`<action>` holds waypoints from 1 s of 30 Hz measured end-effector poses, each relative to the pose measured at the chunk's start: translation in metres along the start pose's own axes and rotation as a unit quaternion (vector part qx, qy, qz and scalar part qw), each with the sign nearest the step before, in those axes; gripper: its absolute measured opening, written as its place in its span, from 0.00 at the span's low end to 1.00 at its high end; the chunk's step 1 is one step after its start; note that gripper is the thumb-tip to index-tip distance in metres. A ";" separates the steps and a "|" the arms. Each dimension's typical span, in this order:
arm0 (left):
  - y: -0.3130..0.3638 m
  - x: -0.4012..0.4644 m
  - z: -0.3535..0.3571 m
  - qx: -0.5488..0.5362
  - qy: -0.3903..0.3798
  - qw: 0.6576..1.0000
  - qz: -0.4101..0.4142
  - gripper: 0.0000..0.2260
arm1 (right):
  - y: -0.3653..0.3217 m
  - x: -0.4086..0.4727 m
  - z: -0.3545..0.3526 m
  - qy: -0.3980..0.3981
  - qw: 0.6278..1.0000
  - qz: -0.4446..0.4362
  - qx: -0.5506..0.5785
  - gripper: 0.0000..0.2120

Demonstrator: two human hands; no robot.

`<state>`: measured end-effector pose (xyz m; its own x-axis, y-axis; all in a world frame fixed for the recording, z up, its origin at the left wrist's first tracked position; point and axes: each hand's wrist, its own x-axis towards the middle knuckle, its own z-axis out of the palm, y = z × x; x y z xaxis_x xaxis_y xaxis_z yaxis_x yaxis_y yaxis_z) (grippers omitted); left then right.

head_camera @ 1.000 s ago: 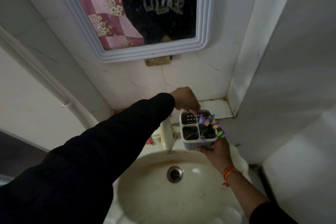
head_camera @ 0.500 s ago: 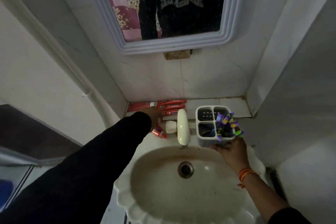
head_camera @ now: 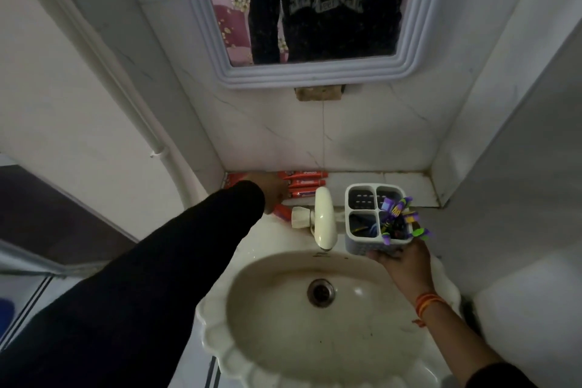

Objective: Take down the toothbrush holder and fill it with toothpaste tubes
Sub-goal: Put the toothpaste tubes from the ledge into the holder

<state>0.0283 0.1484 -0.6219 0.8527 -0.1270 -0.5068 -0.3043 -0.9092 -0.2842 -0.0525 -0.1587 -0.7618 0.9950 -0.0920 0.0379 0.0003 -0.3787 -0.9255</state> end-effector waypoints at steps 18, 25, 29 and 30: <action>0.062 -0.045 -0.147 -0.374 0.314 0.868 0.085 0.10 | -0.006 -0.001 -0.002 -0.014 0.999 0.040 0.022 0.38; 0.120 -0.012 -0.142 -0.353 0.241 0.900 0.085 0.08 | -0.008 0.000 -0.008 -0.036 0.998 0.040 0.039 0.41; 0.137 0.003 -0.133 -0.332 0.183 0.921 0.086 0.08 | -0.007 0.000 -0.008 -0.042 0.997 0.036 0.044 0.39; 0.140 0.004 -0.131 -0.334 0.166 0.924 0.086 0.08 | -0.008 0.000 -0.009 -0.043 0.997 0.036 0.045 0.39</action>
<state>0.0448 -0.0312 -0.5567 0.9332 -0.3060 -0.1886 -0.2121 -0.8923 0.3985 -0.0538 -0.1638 -0.7514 0.9977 -0.0349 -0.0581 -0.0657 -0.2896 -0.9549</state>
